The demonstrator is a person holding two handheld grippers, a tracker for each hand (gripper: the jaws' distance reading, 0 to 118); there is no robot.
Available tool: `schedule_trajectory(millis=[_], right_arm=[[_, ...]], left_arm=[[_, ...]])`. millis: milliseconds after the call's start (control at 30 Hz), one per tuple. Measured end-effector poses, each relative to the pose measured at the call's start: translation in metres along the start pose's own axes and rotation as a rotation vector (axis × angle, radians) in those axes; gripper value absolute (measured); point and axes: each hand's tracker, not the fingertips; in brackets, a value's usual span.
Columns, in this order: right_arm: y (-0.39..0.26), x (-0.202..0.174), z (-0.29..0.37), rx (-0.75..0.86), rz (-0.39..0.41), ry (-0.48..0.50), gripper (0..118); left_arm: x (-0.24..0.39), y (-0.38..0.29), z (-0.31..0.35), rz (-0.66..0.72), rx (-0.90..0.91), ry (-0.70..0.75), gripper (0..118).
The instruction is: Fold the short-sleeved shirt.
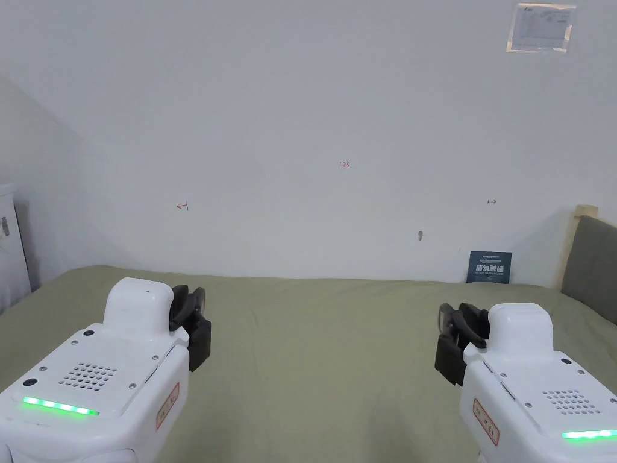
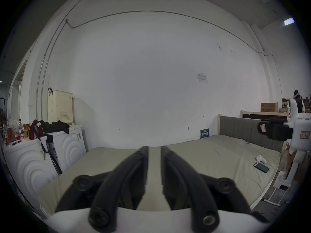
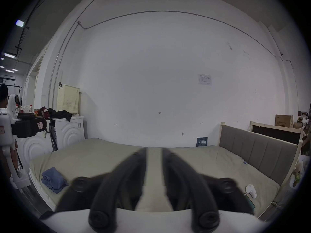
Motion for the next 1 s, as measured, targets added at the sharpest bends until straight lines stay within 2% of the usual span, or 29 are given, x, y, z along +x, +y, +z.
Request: schedule_trajectory(millis=[33,67,100,133,167,267,300,333,400,500,633,733,833,900,1000], right_arm=[[0.0,0.0,0.0,-0.002,-0.001,0.004,50],[0.0,0.0,-0.002,-0.01,-0.009,0.019,55],[0.0,-0.001,-0.003,-0.014,-0.014,0.027,58],[0.0,-0.002,-0.004,-0.014,-0.011,0.026,63],[-0.001,-0.004,-0.004,-0.013,-0.004,0.022,72],[0.0,-0.006,-0.006,-0.013,0.003,0.029,77],[0.001,-0.008,-0.007,-0.014,0.004,0.029,83],[0.001,-0.008,-0.008,-0.016,0.005,0.028,92],[0.002,-0.009,-0.009,-0.027,-0.006,0.04,118],[-0.001,-0.01,-0.004,-0.038,-0.055,0.089,118],[-0.001,-0.017,-0.013,-0.113,-0.073,0.008,118],[0.001,-0.02,-0.017,-0.112,-0.055,0.011,118],[0.002,-0.017,-0.014,-0.094,-0.13,0.037,118],[0.008,-0.018,-0.015,-0.101,-0.18,0.018,118],[0.013,-0.018,-0.019,-0.137,-0.177,-0.02,118]], left_arm=[[0.0,0.0,0.0,0.006,0.0,-0.002,31],[0.0,0.001,-0.001,0.011,-0.001,-0.004,44],[0.0,0.002,-0.002,0.013,-0.001,-0.008,69],[0.0,0.003,-0.003,0.018,-0.003,-0.013,85],[0.001,0.004,-0.004,0.02,-0.003,-0.018,96],[0.004,0.007,-0.007,0.022,0.009,-0.031,112],[0.005,0.007,-0.008,0.021,0.008,-0.037,117],[0.006,0.008,-0.009,0.023,0.007,-0.04,118],[0.008,0.009,-0.009,0.03,0.011,-0.05,118],[0.009,0.012,-0.008,0.055,0.004,-0.075,118],[0.01,0.013,-0.007,0.056,0.01,-0.071,118],[0.009,0.013,-0.007,0.06,0.006,-0.059,118],[0.006,0.012,-0.009,0.067,-0.002,-0.055,118],[0.005,0.01,-0.009,0.071,-0.006,-0.048,118],[0.004,0.007,-0.01,0.075,-0.014,-0.046,118]])
